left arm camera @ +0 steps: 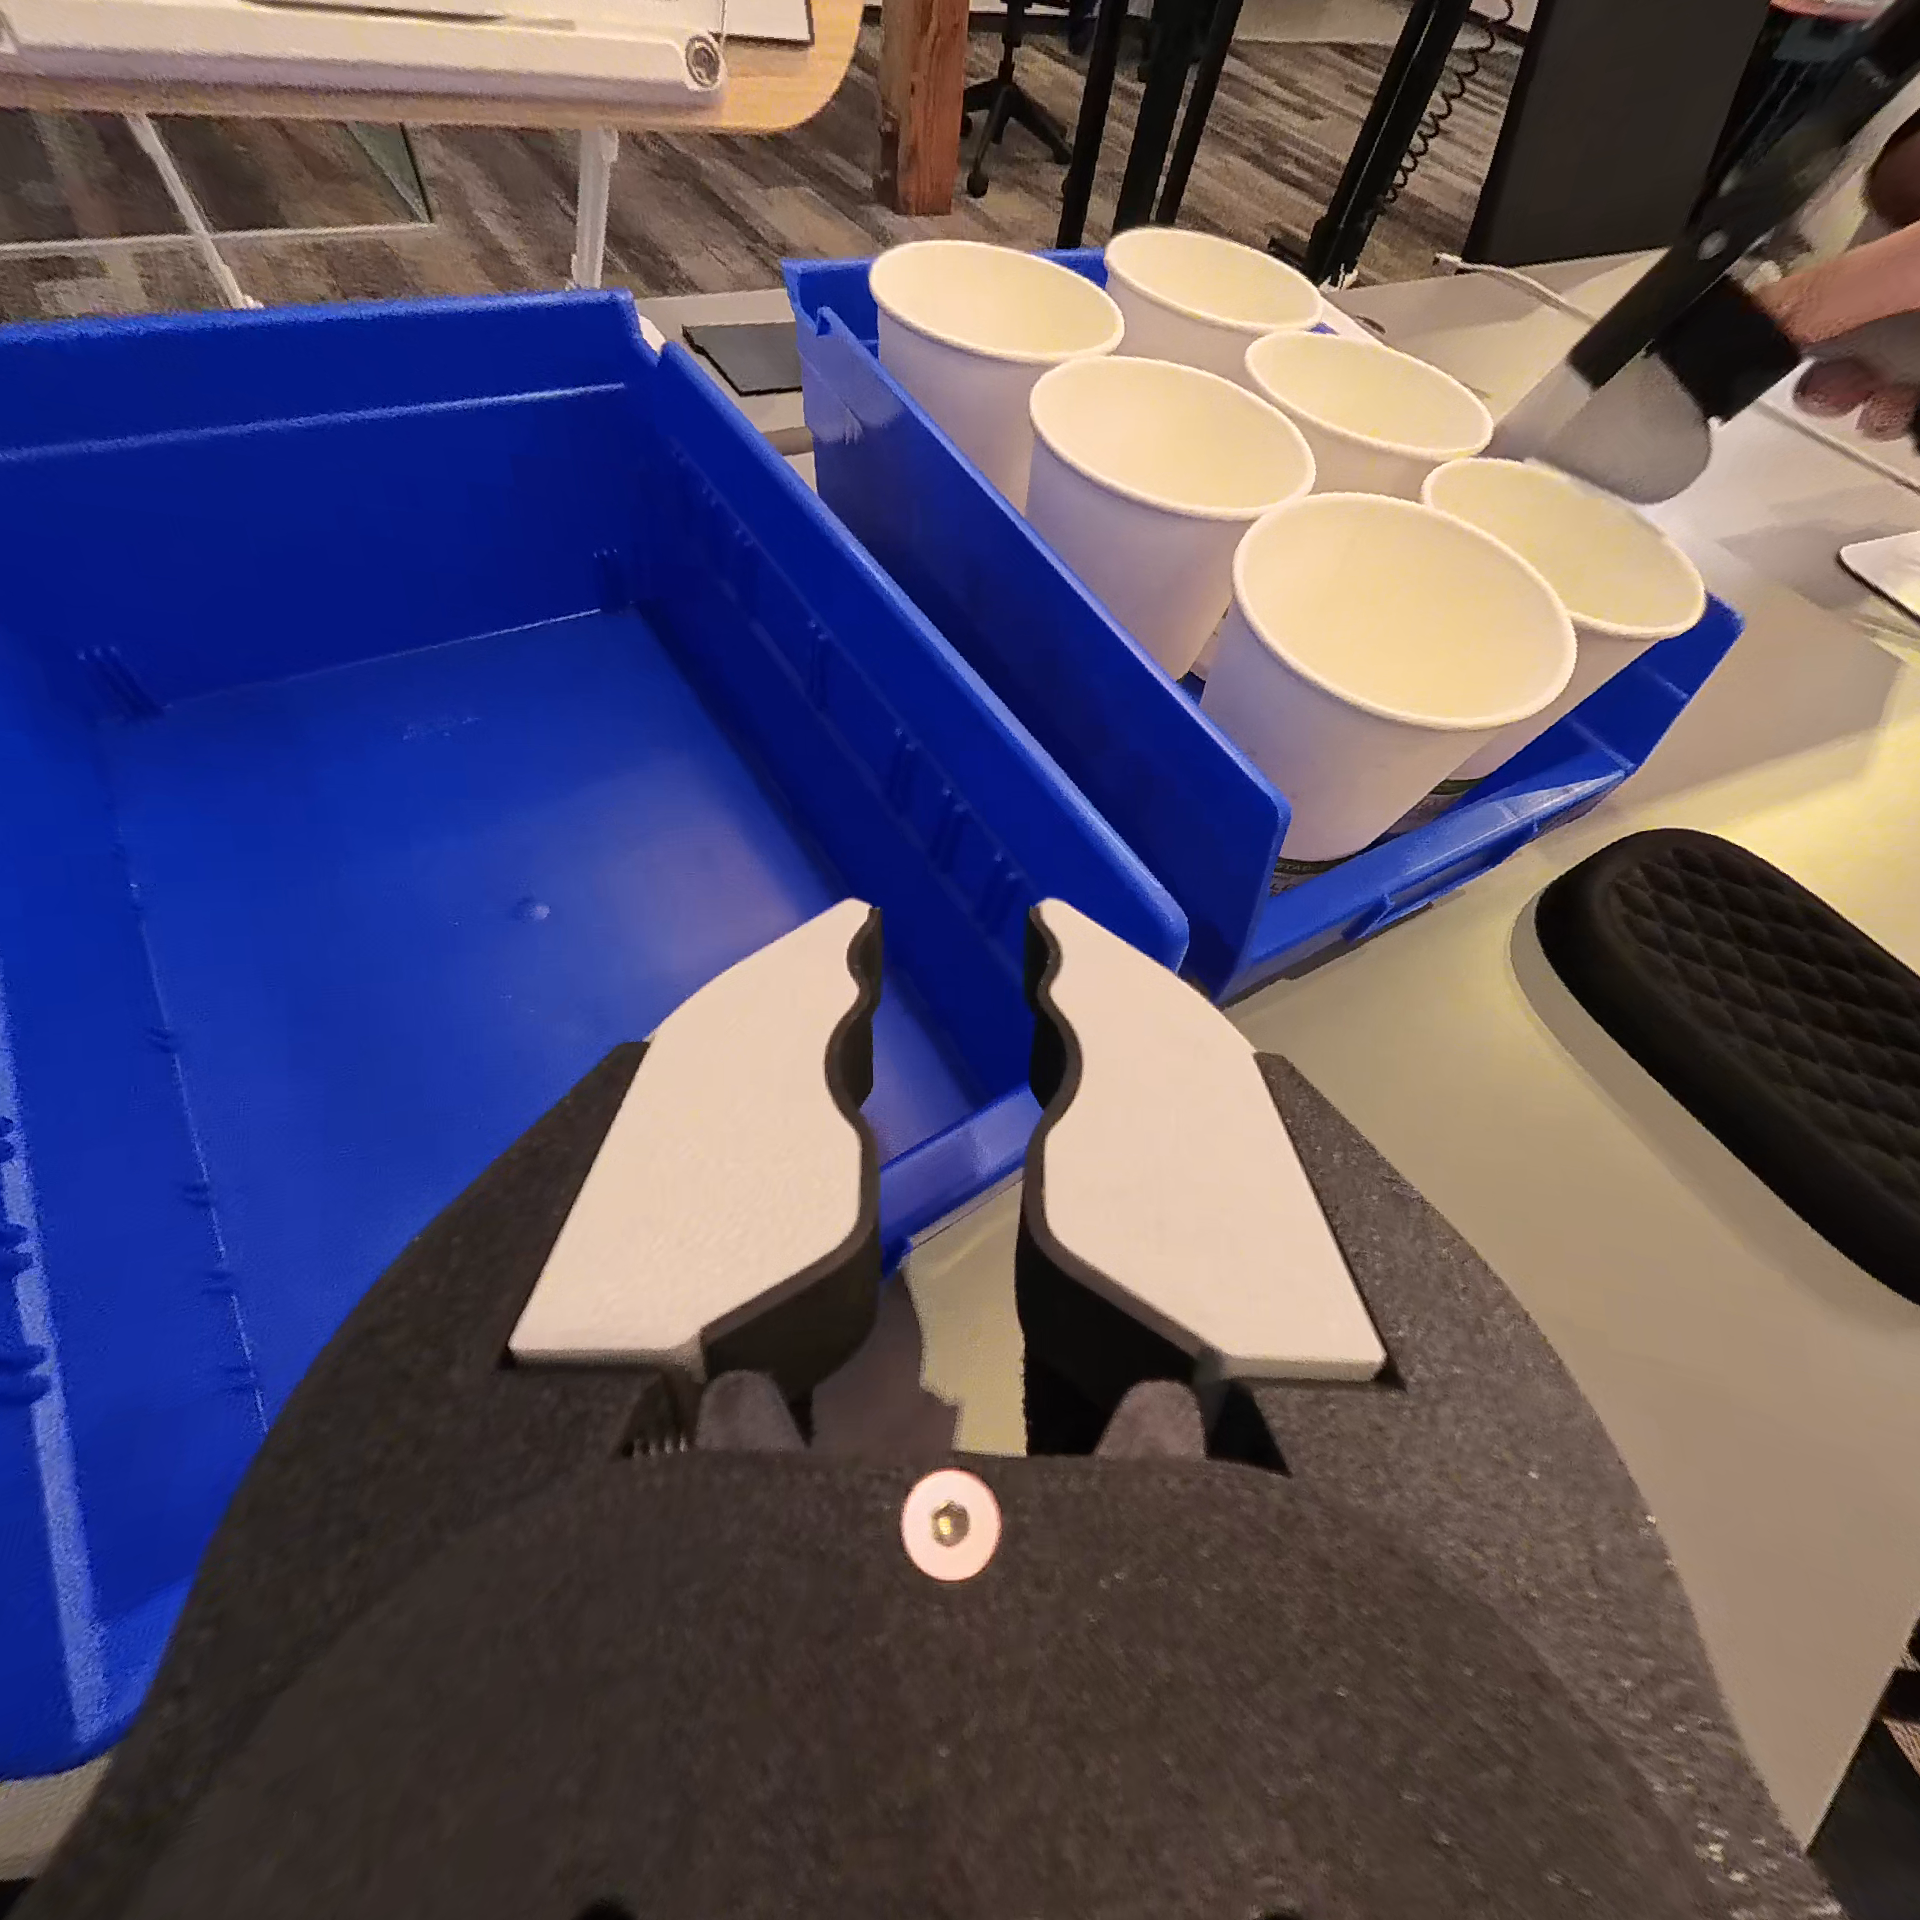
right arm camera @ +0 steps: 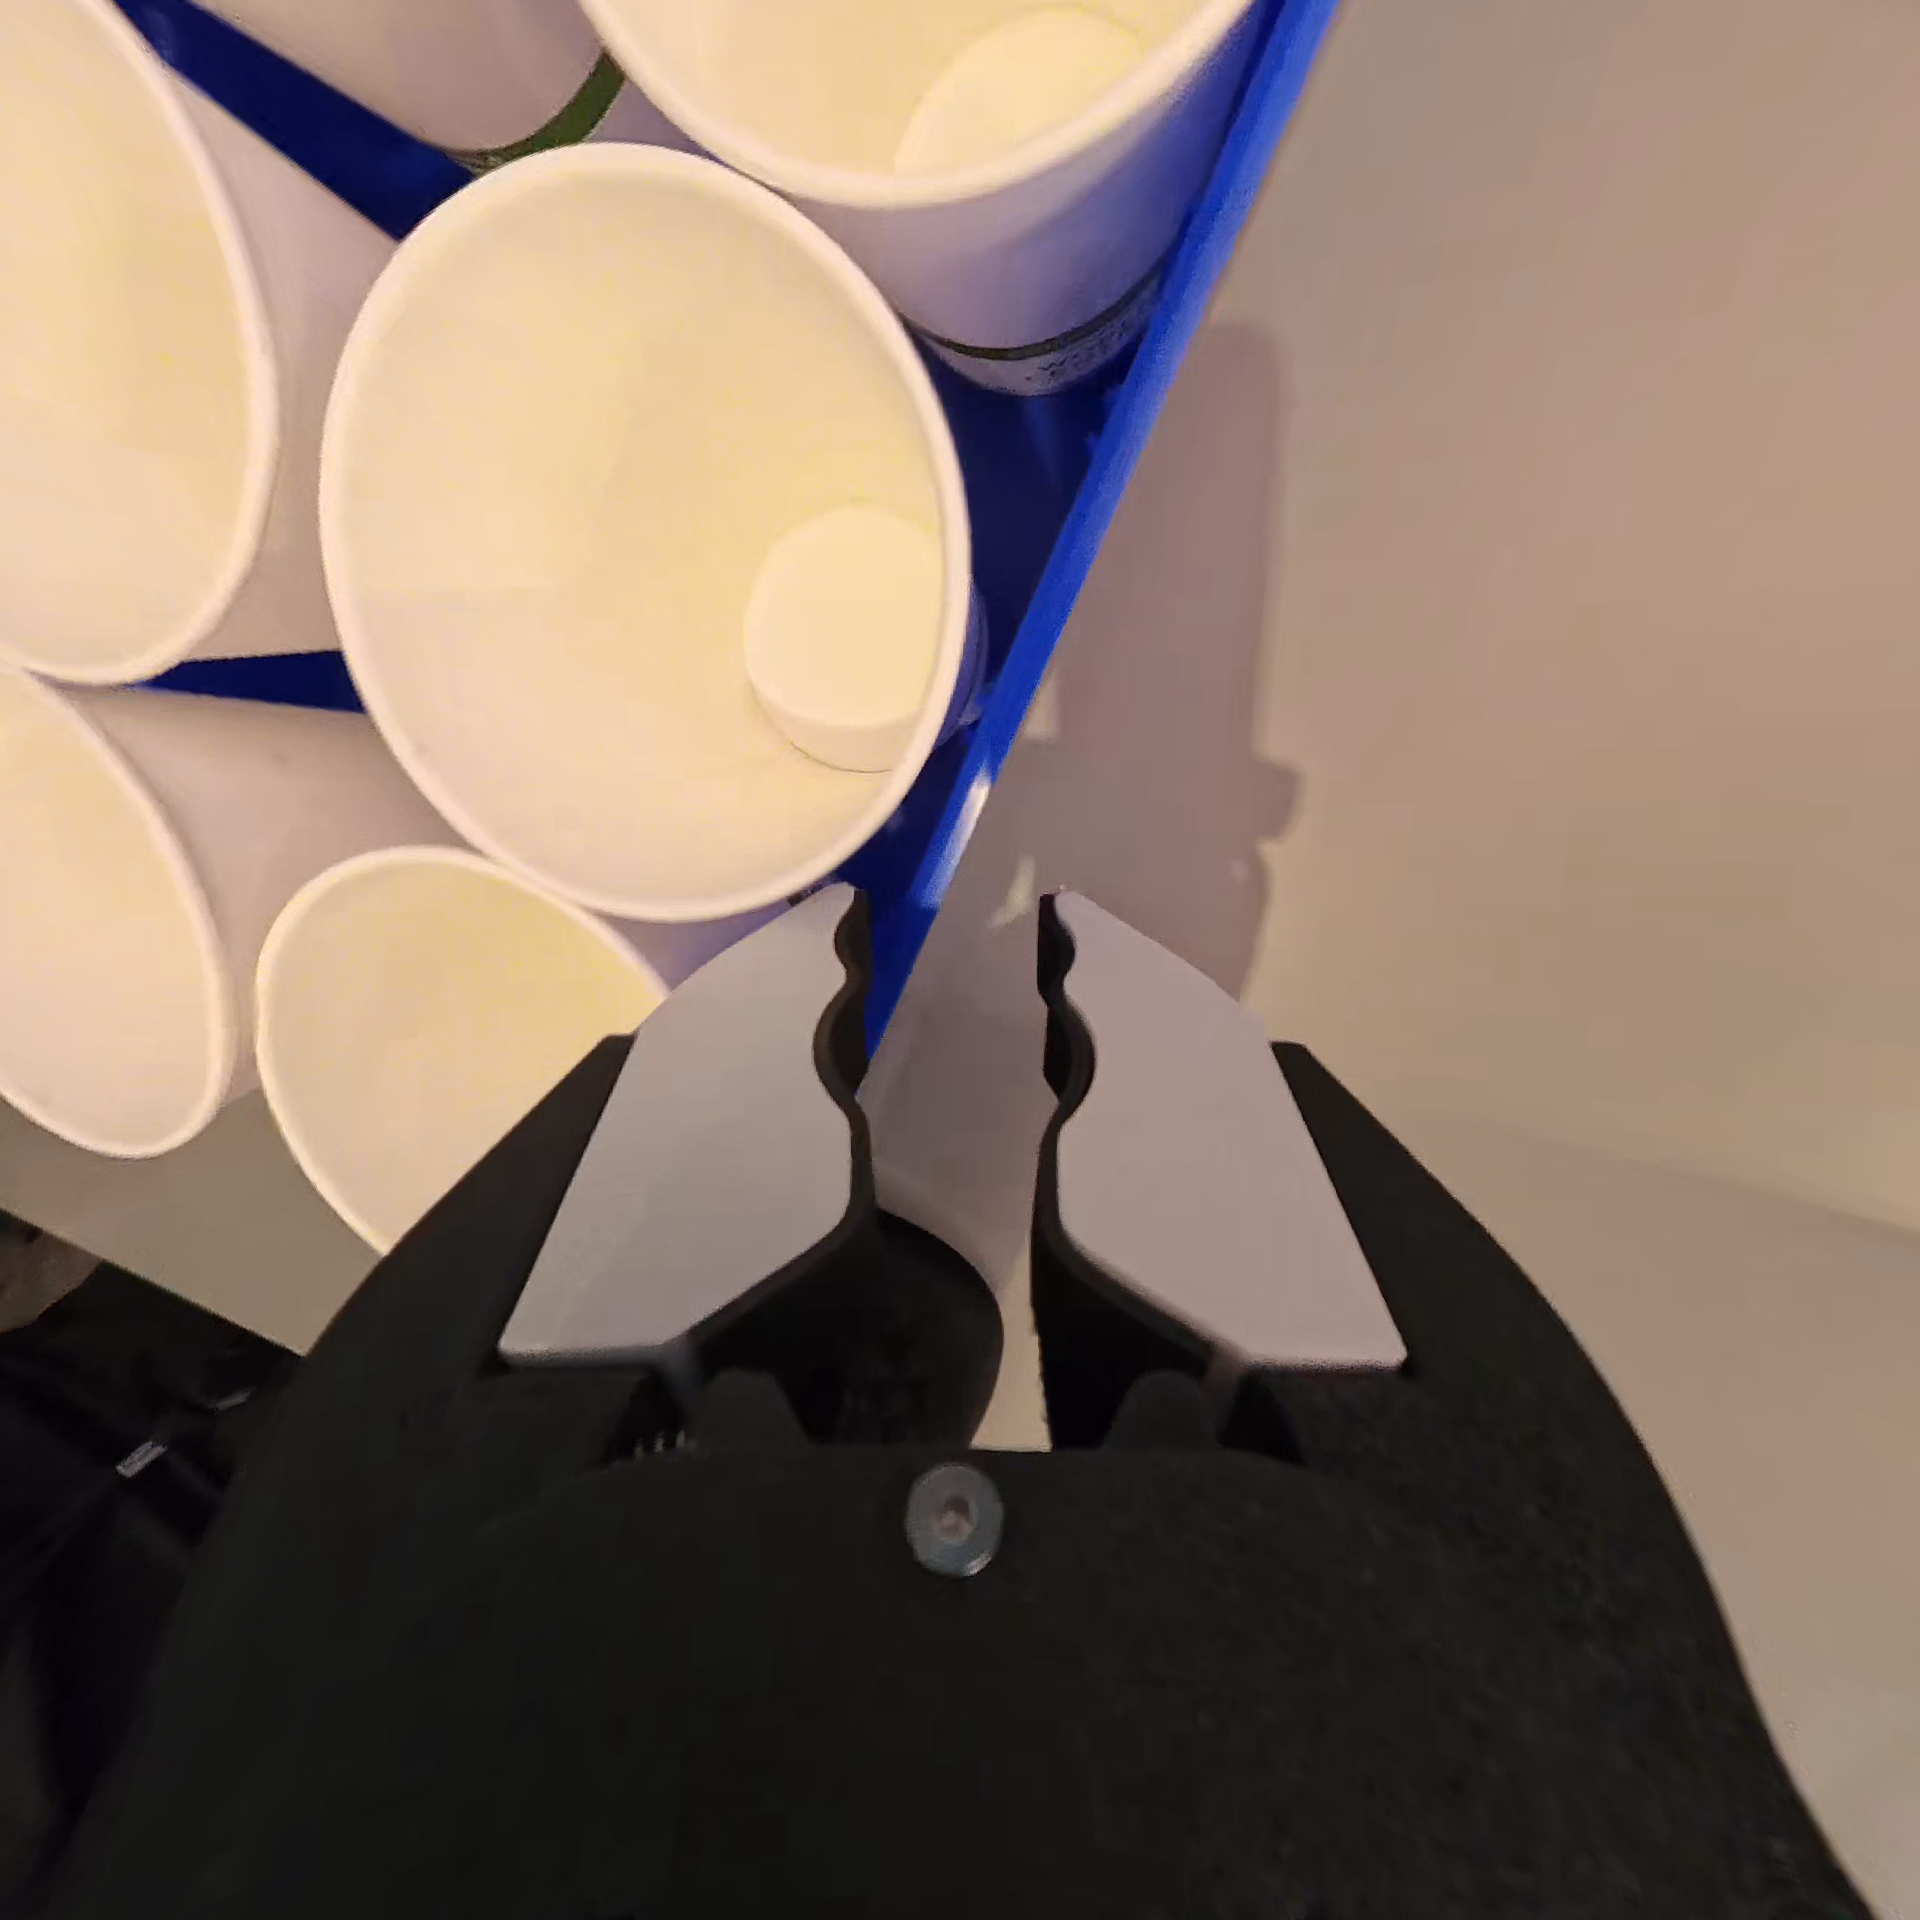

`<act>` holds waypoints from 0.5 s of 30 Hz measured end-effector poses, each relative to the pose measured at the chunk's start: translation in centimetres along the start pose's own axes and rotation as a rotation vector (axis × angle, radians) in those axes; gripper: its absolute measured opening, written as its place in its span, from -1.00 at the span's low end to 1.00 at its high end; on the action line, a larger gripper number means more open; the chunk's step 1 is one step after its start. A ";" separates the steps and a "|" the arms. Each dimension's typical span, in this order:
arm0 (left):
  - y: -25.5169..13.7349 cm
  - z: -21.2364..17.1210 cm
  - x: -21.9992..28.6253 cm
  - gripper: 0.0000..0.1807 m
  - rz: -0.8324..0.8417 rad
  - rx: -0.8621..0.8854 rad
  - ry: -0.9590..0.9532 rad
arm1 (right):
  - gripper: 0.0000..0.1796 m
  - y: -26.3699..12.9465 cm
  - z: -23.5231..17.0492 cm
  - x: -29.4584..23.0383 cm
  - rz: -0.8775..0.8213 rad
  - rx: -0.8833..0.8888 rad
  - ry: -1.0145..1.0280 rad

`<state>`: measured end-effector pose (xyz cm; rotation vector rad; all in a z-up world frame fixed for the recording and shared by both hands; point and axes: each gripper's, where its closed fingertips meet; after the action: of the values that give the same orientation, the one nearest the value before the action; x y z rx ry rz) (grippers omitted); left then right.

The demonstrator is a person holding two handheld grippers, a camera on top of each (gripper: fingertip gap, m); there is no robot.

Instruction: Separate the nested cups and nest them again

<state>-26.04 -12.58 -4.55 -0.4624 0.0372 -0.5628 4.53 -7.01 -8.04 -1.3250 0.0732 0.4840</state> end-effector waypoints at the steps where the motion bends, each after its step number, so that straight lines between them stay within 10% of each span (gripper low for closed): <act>1: -0.1 0.1 0.0 -0.73 0.000 0.003 0.000 | -0.68 0.3 0.0 0.1 -0.008 -0.007 0.023; 15: -1.1 -0.2 -0.5 -0.74 0.004 0.004 0.010 | -0.94 3.0 -0.9 0.0 -0.051 -0.110 0.112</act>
<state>-27.03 -13.26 -4.28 -0.4560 0.0462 -0.5615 3.61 -7.40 -11.03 -1.4580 0.1063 0.3750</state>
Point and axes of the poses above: each gripper's, where its closed fingertips meet, y out along the fingers, z out of its top, x = y × z across the jaws, and after that the axes turned 7 degrees about z, right-handed
